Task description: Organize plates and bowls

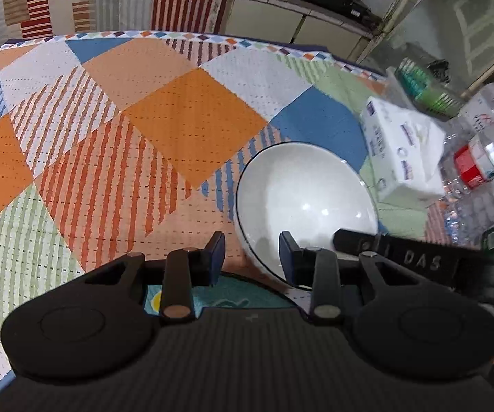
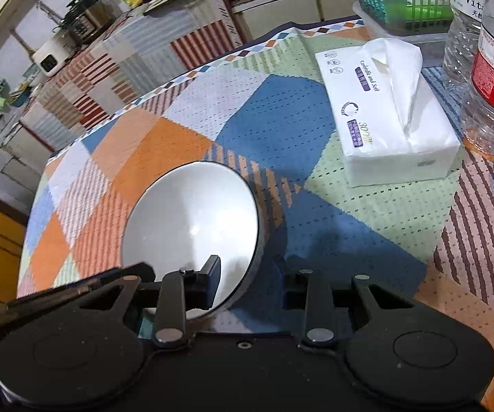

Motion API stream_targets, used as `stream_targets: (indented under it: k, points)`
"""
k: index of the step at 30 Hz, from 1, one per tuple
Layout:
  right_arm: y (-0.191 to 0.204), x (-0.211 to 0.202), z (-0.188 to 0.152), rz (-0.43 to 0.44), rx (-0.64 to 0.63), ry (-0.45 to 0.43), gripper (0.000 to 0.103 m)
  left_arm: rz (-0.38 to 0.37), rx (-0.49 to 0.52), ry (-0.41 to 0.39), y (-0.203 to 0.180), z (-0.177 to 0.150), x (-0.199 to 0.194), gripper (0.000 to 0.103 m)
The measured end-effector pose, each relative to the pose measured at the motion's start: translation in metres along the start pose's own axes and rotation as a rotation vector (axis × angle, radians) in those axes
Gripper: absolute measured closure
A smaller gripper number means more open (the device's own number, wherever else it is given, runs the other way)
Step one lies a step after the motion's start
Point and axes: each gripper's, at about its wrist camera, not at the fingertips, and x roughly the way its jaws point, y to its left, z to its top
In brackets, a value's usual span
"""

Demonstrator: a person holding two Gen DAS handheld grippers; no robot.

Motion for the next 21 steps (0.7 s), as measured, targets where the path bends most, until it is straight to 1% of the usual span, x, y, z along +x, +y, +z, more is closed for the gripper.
stream_targets:
  k: [1,3,6,7,8,11,15,17,18,21]
  points:
    - [-0.001,0.002,0.001,-0.011,0.004,-0.001,0.068,0.004,-0.005,0.003,0.001,0.000,0.003,0.072]
    - [-0.005,0.004,0.003,-0.042,0.015,-0.020,0.072,0.025,-0.001,0.011,0.001,0.000,0.007,0.073]
    - [-0.014,0.005,0.007,-0.009,0.049,-0.029,0.083,0.028,0.008,0.011,0.000,-0.001,0.010,0.076]
    - [-0.016,0.006,0.008,0.000,0.062,-0.023,0.087,0.017,0.001,0.017,0.000,-0.001,0.011,0.083]
    - [-0.017,0.008,0.010,0.005,0.069,-0.016,0.088,0.010,-0.011,0.026,-0.001,0.000,0.011,0.087]
    - [-0.014,0.013,0.013,0.010,0.051,-0.001,0.092,0.023,-0.012,0.019,-0.005,0.000,0.010,0.088]
    - [-0.008,0.016,0.013,-0.030,0.036,0.030,0.093,0.023,0.001,0.033,-0.010,0.001,0.001,0.088]
    - [-0.010,0.010,0.011,-0.010,0.041,0.031,0.093,0.010,0.033,0.029,-0.013,0.001,-0.010,0.088]
    - [-0.012,0.006,0.010,0.001,0.041,0.030,0.093,0.001,0.027,0.031,-0.014,0.001,-0.016,0.088]
    - [-0.018,-0.011,0.009,0.050,0.060,0.023,0.092,-0.026,0.002,-0.011,-0.016,-0.002,-0.035,0.088]
